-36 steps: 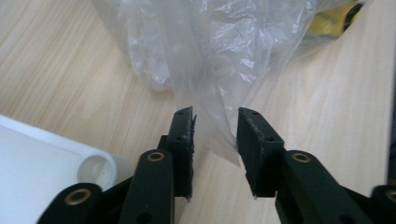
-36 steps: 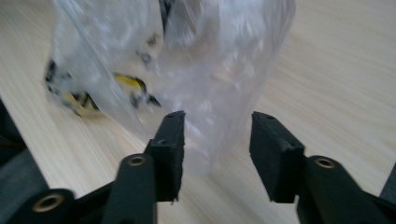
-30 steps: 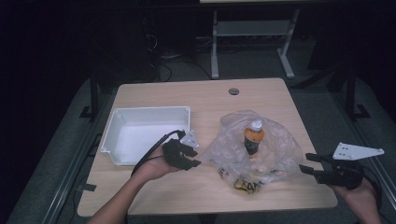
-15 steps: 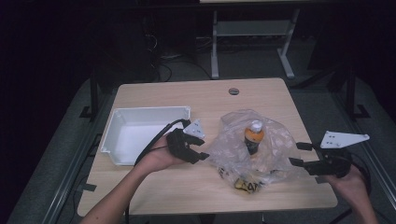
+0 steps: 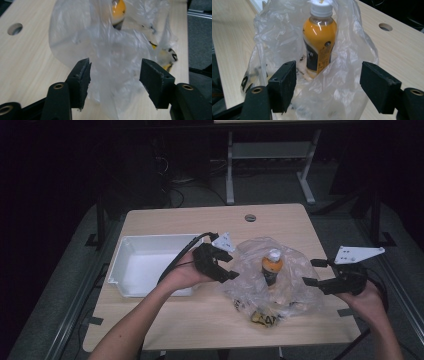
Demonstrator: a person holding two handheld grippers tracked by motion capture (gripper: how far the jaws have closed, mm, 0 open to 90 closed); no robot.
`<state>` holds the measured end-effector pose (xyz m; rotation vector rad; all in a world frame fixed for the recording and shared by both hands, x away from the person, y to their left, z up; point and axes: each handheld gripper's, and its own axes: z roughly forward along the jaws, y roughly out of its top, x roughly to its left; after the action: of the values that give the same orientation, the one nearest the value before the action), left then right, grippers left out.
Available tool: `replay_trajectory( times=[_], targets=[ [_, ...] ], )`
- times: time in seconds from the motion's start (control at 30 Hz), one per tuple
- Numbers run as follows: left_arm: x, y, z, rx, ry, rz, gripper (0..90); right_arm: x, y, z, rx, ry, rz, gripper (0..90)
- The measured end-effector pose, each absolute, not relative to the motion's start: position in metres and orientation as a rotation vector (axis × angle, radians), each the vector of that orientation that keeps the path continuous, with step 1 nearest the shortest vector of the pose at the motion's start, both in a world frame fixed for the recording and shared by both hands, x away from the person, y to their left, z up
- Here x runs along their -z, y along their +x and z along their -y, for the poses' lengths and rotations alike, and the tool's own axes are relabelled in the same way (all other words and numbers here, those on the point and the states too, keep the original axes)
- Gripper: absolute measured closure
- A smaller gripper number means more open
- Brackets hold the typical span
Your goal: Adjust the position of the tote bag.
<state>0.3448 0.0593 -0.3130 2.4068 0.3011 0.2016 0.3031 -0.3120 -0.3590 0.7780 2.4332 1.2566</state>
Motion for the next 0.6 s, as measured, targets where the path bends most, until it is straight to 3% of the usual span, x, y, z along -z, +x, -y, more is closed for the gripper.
replay_trajectory(
  times=[0.27, 0.47, 0.6],
  targets=[
    [0.309, 0.358, -0.042, -0.189, 2.361, -0.339, 32.7, 0.352, 0.327, 0.31, -1.214, 0.784, -2.454, 26.6],
    [0.309, 0.367, -0.034, -0.197, 2.356, -0.364, 34.4, 0.35, 0.349, 0.31, -1.188, 0.812, -2.493, 26.9],
    [0.313, 0.373, -0.031, -0.186, 2.376, -0.381, 40.1, 0.353, 0.361, 0.308, -1.158, 0.819, -2.524, 30.3]
  ],
)
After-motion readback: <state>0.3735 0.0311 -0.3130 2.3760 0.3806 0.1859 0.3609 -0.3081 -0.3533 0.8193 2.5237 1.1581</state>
